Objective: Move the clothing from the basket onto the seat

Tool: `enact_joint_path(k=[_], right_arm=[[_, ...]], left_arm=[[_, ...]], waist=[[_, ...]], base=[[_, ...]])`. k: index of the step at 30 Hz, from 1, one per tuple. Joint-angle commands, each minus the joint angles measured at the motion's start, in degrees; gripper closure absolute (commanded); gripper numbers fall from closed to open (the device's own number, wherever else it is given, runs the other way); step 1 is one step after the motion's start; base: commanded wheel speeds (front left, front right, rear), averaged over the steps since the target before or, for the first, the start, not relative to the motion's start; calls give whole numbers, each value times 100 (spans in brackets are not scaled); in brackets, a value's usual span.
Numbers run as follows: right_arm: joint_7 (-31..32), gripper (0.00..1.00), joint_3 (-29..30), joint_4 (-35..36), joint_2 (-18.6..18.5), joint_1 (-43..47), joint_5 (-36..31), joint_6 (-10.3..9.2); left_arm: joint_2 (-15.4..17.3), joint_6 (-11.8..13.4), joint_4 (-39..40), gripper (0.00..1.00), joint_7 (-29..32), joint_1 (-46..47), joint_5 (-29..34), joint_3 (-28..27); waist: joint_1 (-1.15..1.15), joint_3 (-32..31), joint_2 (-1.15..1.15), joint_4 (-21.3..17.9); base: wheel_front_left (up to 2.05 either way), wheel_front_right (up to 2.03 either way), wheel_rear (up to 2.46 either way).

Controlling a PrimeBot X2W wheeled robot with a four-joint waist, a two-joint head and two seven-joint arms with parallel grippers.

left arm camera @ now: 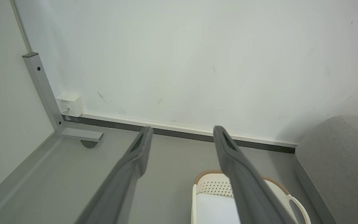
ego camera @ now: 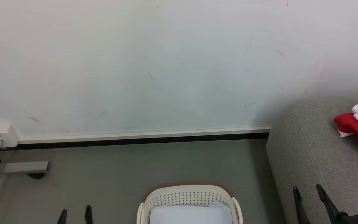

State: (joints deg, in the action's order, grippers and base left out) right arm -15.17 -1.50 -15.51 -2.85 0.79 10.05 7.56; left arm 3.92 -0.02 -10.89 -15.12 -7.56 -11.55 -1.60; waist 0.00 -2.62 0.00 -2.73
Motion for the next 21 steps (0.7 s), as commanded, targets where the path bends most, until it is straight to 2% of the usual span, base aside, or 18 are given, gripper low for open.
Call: enact_joint_path(k=[1,12,13,17,21], right_arm=[[5,0,-5,-20,-10,20,20,-15],[5,0,-57,-18,-9,-36,80,-15],[0,100,-53,-5,1,-20,41,0],[13,100,-50,-160,23,72,93,0],[127,100,-10,-137,16,30,564,0]], left_arm=[[-25,-53,-1,0,-3,-33,75,-70],[-89,-193,22,0,-4,42,260,-247],[-104,-179,12,100,-1,17,172,-220],[-151,-183,-188,100,31,11,105,-199],[-148,-215,-242,100,196,133,-344,-264]], waist=[[0,12,0,3],[0,57,0,-3],[0,57,0,-2],[0,59,0,0],[0,66,0,9]], base=[[0,0,0],[0,0,0],[0,0,0],[0,0,0],[0,0,0]])
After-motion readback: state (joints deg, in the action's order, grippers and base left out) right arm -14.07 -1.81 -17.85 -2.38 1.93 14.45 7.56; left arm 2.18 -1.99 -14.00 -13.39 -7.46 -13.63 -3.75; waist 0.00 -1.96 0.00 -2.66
